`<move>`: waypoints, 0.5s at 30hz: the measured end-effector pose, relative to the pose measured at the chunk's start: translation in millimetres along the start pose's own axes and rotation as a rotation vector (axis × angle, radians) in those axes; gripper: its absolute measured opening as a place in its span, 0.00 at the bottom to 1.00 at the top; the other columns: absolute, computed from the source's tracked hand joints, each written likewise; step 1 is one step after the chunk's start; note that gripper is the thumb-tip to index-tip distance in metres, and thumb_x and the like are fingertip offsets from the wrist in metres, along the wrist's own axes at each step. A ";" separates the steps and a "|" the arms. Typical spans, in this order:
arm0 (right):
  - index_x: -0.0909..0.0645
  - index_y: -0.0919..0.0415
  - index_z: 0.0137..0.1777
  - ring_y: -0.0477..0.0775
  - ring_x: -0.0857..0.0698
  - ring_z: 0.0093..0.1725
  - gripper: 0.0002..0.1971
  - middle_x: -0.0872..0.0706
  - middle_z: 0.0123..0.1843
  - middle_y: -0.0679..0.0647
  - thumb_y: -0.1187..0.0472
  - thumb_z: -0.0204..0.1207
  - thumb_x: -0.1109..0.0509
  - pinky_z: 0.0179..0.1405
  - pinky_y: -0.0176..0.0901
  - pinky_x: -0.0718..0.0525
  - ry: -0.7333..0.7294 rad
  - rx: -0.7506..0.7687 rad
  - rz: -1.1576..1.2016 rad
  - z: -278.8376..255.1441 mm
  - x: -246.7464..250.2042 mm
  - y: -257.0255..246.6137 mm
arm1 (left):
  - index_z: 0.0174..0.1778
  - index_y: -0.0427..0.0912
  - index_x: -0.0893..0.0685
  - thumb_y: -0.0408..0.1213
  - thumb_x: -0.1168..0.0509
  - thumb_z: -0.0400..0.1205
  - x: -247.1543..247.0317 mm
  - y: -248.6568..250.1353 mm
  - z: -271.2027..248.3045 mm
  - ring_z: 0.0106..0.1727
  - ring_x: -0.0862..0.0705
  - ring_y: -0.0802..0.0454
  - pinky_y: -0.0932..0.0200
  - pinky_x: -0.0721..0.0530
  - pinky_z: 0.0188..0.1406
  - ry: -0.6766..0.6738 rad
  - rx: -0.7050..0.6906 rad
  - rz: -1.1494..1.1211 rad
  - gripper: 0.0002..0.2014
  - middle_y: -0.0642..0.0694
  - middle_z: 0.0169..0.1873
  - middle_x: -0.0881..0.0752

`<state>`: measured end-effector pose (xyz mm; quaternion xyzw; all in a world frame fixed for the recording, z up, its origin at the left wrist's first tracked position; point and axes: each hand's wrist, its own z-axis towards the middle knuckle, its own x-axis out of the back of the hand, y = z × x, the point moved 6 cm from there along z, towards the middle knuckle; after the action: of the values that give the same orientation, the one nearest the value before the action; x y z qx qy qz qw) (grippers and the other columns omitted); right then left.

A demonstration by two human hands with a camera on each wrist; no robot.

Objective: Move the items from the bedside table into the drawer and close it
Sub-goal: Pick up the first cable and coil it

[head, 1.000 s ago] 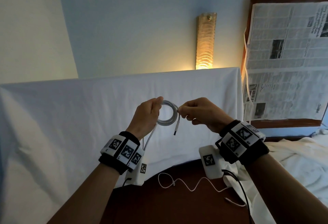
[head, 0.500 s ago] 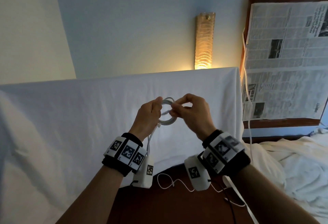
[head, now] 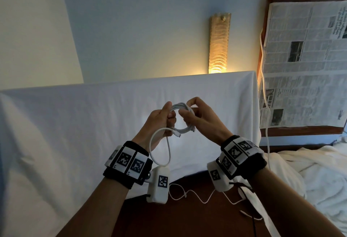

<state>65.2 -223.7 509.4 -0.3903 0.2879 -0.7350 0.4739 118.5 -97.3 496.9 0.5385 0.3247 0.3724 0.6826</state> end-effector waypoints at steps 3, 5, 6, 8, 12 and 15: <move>0.28 0.57 0.49 0.47 0.25 0.32 0.16 0.22 0.34 0.51 0.43 0.83 0.41 0.35 0.43 0.24 -0.055 -0.013 -0.053 -3.0 -6.6 -0.3 | 0.30 0.45 0.30 0.52 0.47 0.88 0.0 -0.8 -0.7 0.23 0.36 0.54 0.57 0.34 0.31 0.009 -0.003 -0.015 0.22 0.54 0.18 0.33; 0.27 0.60 0.47 0.48 0.27 0.30 0.22 0.24 0.33 0.53 0.40 0.83 0.45 0.33 0.45 0.25 -0.043 -0.027 -0.101 -3.8 -6.1 0.9 | 0.30 0.45 0.30 0.52 0.46 0.88 3.0 1.6 0.1 0.23 0.36 0.54 0.57 0.34 0.31 0.026 -0.019 -0.017 0.22 0.54 0.17 0.32; 0.25 0.61 0.45 0.49 0.28 0.28 0.25 0.25 0.31 0.53 0.39 0.84 0.47 0.31 0.44 0.27 -0.033 -0.030 -0.113 -3.9 -5.2 1.2 | 0.31 0.44 0.30 0.52 0.46 0.88 4.9 3.0 0.6 0.23 0.36 0.54 0.57 0.34 0.30 0.034 -0.029 -0.012 0.21 0.54 0.18 0.32; 0.24 0.62 0.39 0.50 0.31 0.26 0.28 0.29 0.26 0.52 0.40 0.85 0.51 0.28 0.41 0.30 -0.031 -0.059 -0.068 -2.8 -3.9 1.8 | 0.31 0.45 0.30 0.51 0.45 0.88 6.8 4.7 1.4 0.23 0.36 0.54 0.58 0.34 0.30 0.048 -0.050 -0.023 0.21 0.54 0.19 0.33; 0.30 0.58 0.38 0.49 0.39 0.29 0.21 0.35 0.28 0.49 0.46 0.88 0.50 0.33 0.42 0.35 -0.103 -0.135 0.152 -1.9 -9.9 3.1 | 0.30 0.45 0.30 0.52 0.45 0.87 8.2 3.7 2.6 0.26 0.37 0.53 0.57 0.34 0.31 0.067 -0.085 0.006 0.21 0.51 0.22 0.35; 0.26 0.61 0.44 0.52 0.43 0.32 0.18 0.38 0.30 0.53 0.49 0.88 0.48 0.34 0.43 0.38 -0.134 -0.183 0.357 -3.7 -13.9 5.5 | 0.31 0.44 0.27 0.53 0.45 0.87 9.4 1.0 3.9 0.28 0.30 0.52 0.57 0.30 0.32 0.072 -0.092 0.063 0.21 0.47 0.26 0.29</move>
<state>68.0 -212.8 499.0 -0.4225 0.3860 -0.5825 0.5773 126.5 -91.1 498.3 0.5026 0.3145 0.4274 0.6825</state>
